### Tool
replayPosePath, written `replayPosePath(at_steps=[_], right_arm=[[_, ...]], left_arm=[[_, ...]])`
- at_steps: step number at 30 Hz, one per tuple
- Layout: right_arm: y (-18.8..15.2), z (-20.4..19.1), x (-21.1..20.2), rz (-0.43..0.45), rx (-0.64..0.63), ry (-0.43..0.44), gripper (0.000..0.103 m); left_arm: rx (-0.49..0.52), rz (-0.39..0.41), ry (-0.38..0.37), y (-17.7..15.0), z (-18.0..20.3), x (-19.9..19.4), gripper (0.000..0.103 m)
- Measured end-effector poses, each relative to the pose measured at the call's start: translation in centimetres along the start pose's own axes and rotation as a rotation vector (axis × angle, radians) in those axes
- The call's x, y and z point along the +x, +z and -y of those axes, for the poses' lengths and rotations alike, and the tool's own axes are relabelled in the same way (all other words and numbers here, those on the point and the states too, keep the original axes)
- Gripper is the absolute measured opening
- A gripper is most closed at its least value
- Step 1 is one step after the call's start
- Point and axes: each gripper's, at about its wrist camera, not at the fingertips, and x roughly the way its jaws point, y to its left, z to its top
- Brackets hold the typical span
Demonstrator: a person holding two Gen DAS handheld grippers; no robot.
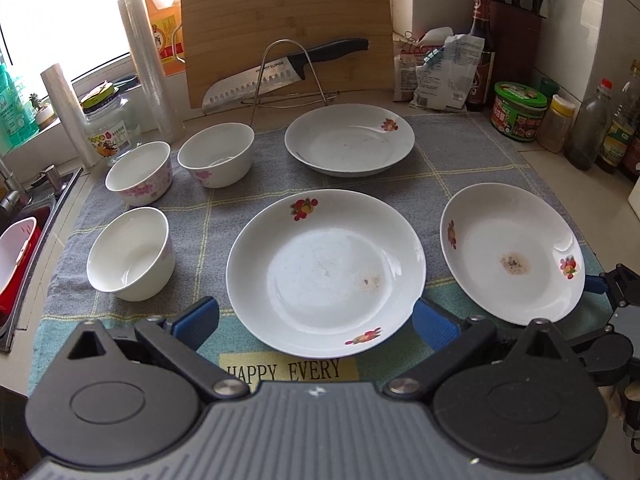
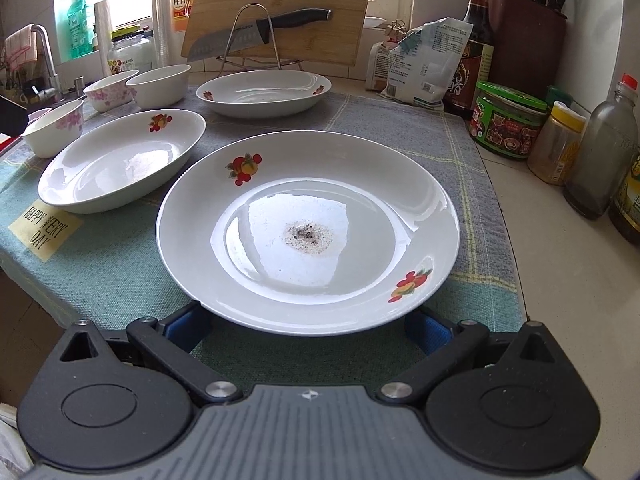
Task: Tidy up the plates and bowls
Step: 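Reach the left gripper to the brown-stained plate's rim and close on it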
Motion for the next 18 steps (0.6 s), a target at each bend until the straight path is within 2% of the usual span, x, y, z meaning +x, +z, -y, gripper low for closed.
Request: replayPosePath(at_steps=[3, 9, 11, 14, 18], right_arm=[[-0.2, 0.2, 0.0, 0.015, -0.009, 0.007, 0.103], [-0.2, 0.1, -0.1, 0.022, -0.01, 0.004, 0.103], [-0.1, 0.1, -0.1, 0.016, -0.009, 0.003, 0.103], [-0.2, 0.2, 0.0, 0.027, -0.01, 0.002, 0.103], [-0.3, 0.1, 0.0, 0.045, -0.01, -0.001, 0.103]], left_arm=[[0.031, 0.013, -0.08, 0.8, 0.6, 1.0, 0.102], [0.121, 0.118, -0.24, 3.3, 2.0, 2.9, 0.102], [0.149, 0.128, -0.281, 4.4, 2.6, 3.8, 0.102], [0.2, 0.125, -0.344, 6.1, 3.6, 5.2, 0.102], [0.251, 0.058, -0.465, 7.9, 4.9, 7.4, 0.102]])
